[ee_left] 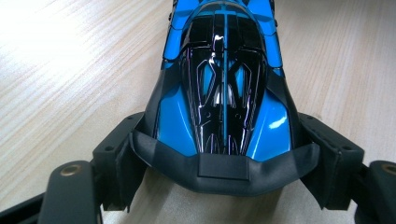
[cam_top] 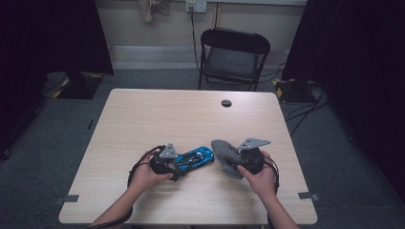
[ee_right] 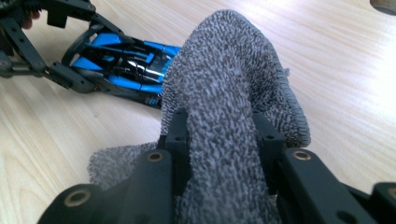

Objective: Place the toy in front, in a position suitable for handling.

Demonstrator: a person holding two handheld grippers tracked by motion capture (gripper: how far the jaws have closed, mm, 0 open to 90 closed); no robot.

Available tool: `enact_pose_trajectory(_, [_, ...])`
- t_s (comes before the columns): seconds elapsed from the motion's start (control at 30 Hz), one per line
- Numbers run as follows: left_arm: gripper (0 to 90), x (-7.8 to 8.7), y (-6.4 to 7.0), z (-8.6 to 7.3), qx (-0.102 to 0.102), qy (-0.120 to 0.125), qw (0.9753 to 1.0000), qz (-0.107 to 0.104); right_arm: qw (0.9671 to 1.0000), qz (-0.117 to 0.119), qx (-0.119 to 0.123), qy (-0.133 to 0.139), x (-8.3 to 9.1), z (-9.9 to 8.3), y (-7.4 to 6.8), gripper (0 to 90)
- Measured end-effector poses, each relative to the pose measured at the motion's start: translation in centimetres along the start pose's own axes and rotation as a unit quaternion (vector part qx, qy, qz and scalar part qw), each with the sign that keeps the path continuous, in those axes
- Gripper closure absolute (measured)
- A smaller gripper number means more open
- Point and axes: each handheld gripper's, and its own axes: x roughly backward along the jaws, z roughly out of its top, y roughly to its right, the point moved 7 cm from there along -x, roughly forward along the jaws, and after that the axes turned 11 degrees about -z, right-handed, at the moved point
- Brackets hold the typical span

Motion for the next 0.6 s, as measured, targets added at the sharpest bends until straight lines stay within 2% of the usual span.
enact_pose_trajectory(0.3, [24.5, 0.0, 0.0, 0.0, -0.001, -0.001, 1.0000, 0.001, 0.9999, 0.007, 0.011, -0.006, -0.5, 0.9, -0.6, 66.5])
enact_pose_trajectory(0.6, [24.5, 0.0, 0.0, 0.0, 0.000, 0.000, 1.0000, 0.000, 0.9998, 0.014, 0.011, 0.000, -1.1, 1.9, -1.0, 66.5])
